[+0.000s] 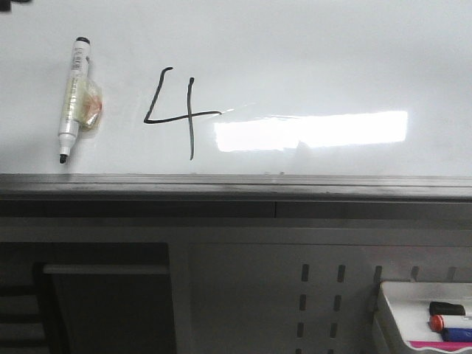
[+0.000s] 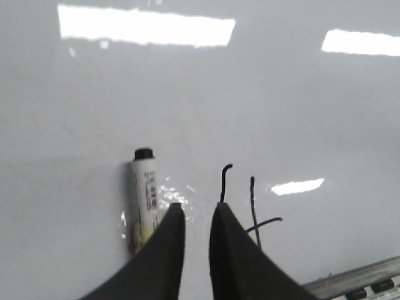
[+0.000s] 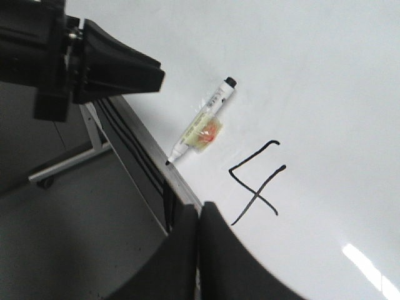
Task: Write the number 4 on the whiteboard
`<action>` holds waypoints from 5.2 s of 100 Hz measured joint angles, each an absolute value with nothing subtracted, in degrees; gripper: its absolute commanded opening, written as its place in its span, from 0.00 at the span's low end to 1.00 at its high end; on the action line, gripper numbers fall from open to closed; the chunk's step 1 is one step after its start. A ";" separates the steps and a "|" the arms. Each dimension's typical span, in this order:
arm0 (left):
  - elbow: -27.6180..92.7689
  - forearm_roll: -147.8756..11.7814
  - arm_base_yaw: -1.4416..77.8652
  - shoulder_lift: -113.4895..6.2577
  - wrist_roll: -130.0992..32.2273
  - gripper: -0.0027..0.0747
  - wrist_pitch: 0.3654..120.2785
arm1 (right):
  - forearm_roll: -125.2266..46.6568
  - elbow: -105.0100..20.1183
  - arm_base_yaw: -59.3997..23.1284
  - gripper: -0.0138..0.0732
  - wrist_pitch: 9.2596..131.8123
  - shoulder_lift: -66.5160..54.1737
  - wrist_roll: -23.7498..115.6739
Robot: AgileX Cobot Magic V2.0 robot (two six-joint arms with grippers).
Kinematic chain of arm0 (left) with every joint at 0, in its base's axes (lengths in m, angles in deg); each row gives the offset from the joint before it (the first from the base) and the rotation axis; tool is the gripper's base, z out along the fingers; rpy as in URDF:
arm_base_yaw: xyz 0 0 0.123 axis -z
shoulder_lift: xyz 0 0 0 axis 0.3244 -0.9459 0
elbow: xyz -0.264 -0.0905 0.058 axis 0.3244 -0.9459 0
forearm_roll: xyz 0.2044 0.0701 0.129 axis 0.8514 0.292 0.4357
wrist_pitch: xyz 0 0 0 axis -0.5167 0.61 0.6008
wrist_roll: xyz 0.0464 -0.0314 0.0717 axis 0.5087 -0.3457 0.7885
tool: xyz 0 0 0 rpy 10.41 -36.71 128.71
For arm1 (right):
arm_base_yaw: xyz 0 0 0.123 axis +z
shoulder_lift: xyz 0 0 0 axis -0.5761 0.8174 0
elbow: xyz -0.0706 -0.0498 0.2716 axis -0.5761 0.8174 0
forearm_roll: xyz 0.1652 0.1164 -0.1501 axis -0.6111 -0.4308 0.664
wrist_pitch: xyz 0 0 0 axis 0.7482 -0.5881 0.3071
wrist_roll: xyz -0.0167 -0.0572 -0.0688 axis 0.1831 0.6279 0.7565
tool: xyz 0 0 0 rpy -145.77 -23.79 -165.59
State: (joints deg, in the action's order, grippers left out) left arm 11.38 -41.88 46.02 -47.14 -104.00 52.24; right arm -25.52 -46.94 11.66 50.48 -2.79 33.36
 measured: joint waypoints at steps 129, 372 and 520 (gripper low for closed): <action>-16.54 -29.87 46.02 4.27 -101.58 0.01 53.72 | -25.52 6.46 11.62 0.08 78.06 -51.97 32.92; -25.10 -44.89 18.86 4.27 -85.13 0.01 66.69 | -25.43 6.46 8.69 0.08 80.69 -52.05 32.79; -25.10 -44.89 18.86 4.27 -85.10 0.01 66.69 | -25.53 18.78 -39.74 0.08 63.87 -65.06 32.36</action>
State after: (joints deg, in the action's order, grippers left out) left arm -25.10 -44.89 18.86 4.27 -85.10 66.69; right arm -25.53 18.78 -39.74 63.87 -65.06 32.36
